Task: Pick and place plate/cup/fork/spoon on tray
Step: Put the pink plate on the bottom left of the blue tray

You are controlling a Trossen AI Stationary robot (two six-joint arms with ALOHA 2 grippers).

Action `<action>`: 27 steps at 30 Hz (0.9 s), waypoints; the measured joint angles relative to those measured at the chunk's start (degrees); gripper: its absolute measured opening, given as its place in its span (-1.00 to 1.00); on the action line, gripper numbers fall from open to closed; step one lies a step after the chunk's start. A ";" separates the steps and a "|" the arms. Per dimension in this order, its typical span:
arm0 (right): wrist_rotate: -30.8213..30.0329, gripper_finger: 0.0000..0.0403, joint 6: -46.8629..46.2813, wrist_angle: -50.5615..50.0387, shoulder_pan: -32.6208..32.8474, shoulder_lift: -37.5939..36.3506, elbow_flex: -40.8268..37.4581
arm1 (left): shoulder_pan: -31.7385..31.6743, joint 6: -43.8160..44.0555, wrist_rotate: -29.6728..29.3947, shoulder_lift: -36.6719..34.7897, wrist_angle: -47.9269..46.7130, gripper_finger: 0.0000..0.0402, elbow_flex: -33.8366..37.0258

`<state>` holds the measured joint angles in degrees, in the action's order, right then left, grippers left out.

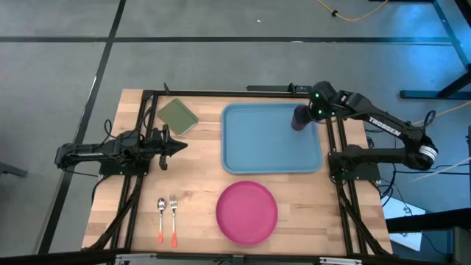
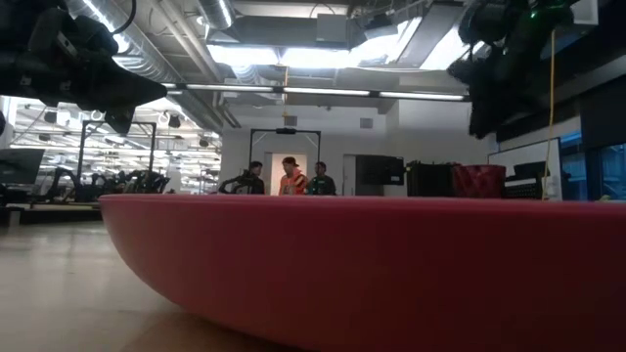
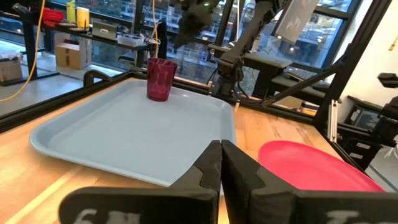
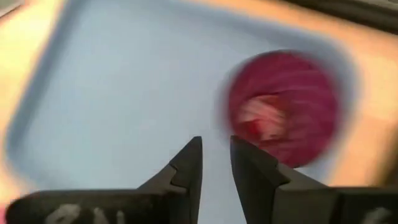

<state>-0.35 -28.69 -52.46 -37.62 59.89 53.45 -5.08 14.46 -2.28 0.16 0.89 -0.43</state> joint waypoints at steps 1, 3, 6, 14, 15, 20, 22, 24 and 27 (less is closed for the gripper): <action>2.00 -0.57 1.05 0.36 1.35 -0.31 0.01 | 0.02 0.00 0.00 0.00 0.00 -1.00 0.00; 4.99 -0.57 2.10 0.48 4.08 -0.78 0.02 | 0.00 0.00 0.00 0.00 0.00 -1.00 0.00; 8.14 -0.57 2.14 0.45 8.40 -1.37 0.02 | 0.01 -0.01 0.01 -0.01 0.00 -1.00 0.00; 9.07 -0.57 1.90 0.88 21.65 -1.53 -0.21 | 0.02 -0.02 0.00 -0.02 0.00 -1.00 0.00; 9.07 -0.57 1.49 1.20 23.32 -1.54 -0.43 | 0.00 0.00 0.00 -0.01 0.00 -1.00 0.00; 9.05 -0.57 -4.78 7.52 30.91 -1.13 -3.04 | 0.00 -0.02 0.00 0.00 0.00 -1.00 0.02; 9.02 -0.57 -8.54 10.69 33.61 -0.97 -4.87 | 0.00 -0.02 0.00 0.00 0.00 -1.00 0.00; 8.97 -0.57 -12.92 12.89 36.26 -0.79 -7.00 | 0.00 -0.01 0.00 -0.01 0.00 -1.00 0.00; 8.77 -0.57 -19.89 16.10 40.23 -0.33 -10.79 | 0.00 -0.02 -0.07 -0.02 0.00 -1.00 0.00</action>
<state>8.42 -48.58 -36.36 2.61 59.56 42.66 -5.08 14.44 -2.35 0.14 0.89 -0.43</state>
